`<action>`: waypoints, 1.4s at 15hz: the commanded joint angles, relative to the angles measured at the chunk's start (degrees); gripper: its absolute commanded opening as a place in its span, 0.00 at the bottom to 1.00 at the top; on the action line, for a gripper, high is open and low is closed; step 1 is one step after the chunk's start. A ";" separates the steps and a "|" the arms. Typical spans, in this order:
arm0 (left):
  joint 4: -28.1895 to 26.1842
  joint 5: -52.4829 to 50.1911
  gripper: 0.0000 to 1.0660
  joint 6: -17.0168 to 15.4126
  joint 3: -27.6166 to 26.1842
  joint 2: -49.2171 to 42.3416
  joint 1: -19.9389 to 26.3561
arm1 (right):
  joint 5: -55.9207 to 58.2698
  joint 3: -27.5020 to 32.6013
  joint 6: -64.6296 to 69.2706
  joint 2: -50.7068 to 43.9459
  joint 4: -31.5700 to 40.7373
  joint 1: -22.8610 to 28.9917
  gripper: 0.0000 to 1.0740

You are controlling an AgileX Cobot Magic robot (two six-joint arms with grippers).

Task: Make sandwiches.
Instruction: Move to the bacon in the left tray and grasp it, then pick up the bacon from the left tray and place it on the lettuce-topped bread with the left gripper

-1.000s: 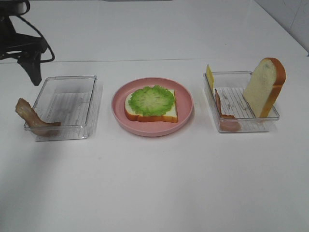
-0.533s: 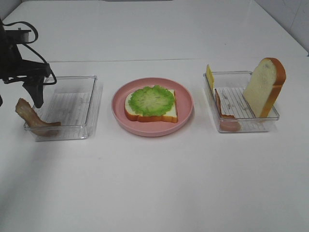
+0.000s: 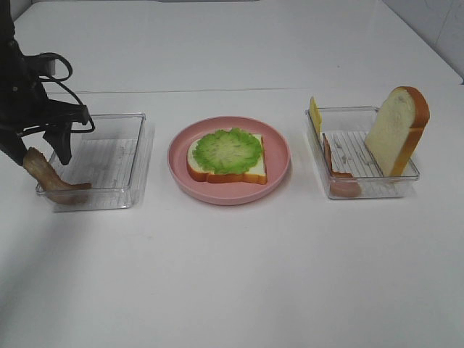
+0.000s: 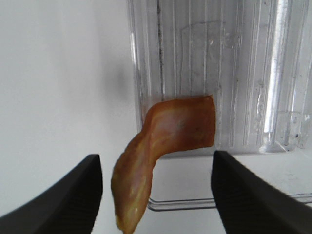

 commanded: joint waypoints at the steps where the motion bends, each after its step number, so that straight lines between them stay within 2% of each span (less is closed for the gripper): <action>1: -0.29 -0.63 0.55 -0.57 0.46 1.09 0.17 | 0.06 0.17 -0.11 -0.69 -0.11 -0.29 0.73; 4: -0.46 -0.34 0.53 -0.46 0.46 1.78 0.17 | 0.06 0.17 -0.11 -0.69 -0.11 -0.29 0.73; 6: -0.46 -0.69 0.44 -0.52 0.46 1.95 0.17 | 0.06 0.17 -0.11 -0.69 -0.11 -0.29 0.73; 7: -0.46 -1.20 0.33 -0.52 0.46 1.95 0.17 | 0.06 0.17 -0.11 -0.69 -0.11 -0.29 0.73; 8: -0.46 -1.26 0.12 -0.52 0.46 1.95 0.17 | 0.06 0.17 -0.11 -0.69 -0.11 -0.29 0.73; 9: -0.46 -1.26 0.03 -0.52 0.46 1.95 0.17 | 0.06 0.17 -0.11 -0.69 -0.11 -0.29 0.73; 10: -0.46 -1.26 0.00 -0.52 0.46 1.95 0.17 | 0.06 0.17 -0.11 -0.69 -0.11 -0.29 0.73; 14: -4.07 -1.26 0.00 -0.11 0.40 1.49 0.17 | 0.06 0.17 -0.11 -0.69 -0.11 -0.29 0.73; 18: -11.80 -1.60 0.00 4.07 -1.89 -0.40 0.17 | 0.06 0.17 -0.11 -0.69 -0.11 -0.29 0.73; 20: -17.88 -2.35 0.00 7.39 -4.24 -1.66 0.17 | 0.06 0.17 -0.11 -0.69 -0.11 -0.29 0.73; 21: -27.16 -4.81 0.00 12.66 -5.39 -2.18 0.06 | 0.06 0.17 -0.11 -0.69 -0.11 -0.29 0.73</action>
